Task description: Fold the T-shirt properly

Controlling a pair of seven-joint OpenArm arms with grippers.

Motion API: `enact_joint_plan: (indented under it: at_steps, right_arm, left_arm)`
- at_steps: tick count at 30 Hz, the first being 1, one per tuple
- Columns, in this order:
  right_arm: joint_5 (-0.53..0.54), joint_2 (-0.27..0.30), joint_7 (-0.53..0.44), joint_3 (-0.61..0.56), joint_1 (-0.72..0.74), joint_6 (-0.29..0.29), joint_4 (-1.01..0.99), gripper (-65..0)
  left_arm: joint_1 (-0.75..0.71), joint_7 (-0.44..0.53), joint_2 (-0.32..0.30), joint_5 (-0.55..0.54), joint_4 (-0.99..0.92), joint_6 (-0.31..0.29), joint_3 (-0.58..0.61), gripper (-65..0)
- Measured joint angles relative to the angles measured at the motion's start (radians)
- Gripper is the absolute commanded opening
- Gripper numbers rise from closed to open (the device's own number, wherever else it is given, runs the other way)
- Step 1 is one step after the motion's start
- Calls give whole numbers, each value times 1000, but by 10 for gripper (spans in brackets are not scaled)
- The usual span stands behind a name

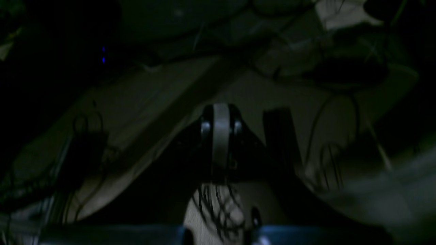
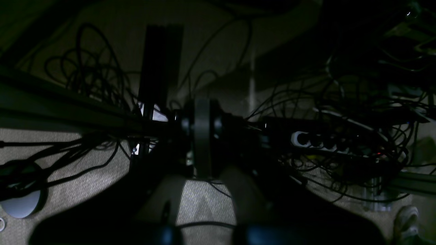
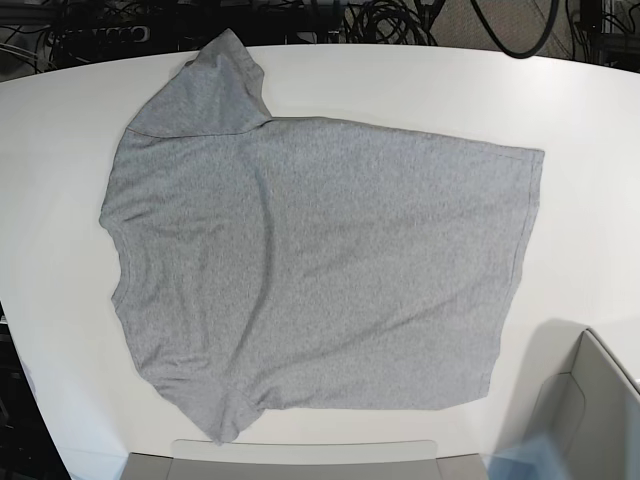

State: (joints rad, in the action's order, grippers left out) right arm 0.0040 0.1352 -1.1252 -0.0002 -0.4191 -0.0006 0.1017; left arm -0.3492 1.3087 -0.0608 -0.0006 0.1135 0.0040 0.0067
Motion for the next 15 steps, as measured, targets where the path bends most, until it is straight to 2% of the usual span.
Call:
enact_joint_plan:
  at_steps: [6,10,14,15]
  right_arm:
    - [9,1,-1,0,-203,1,407,-647]
    - [88,3,2,-6,-380,-2,726,-647]
    - [137,21,18,-8,-499,-2,988,-630]
    - [154,29,58,-8,-523,-2,1053,-615]
  left_arm:
    - [-183,0,6,1,315,1,0,-650]
    - [-337,-2,2,0,587,1,0,-650]
    - [-430,3,0,1,797,-8,-1,-650]
    - [-439,-3,0,3,830,-6,-1,-650]
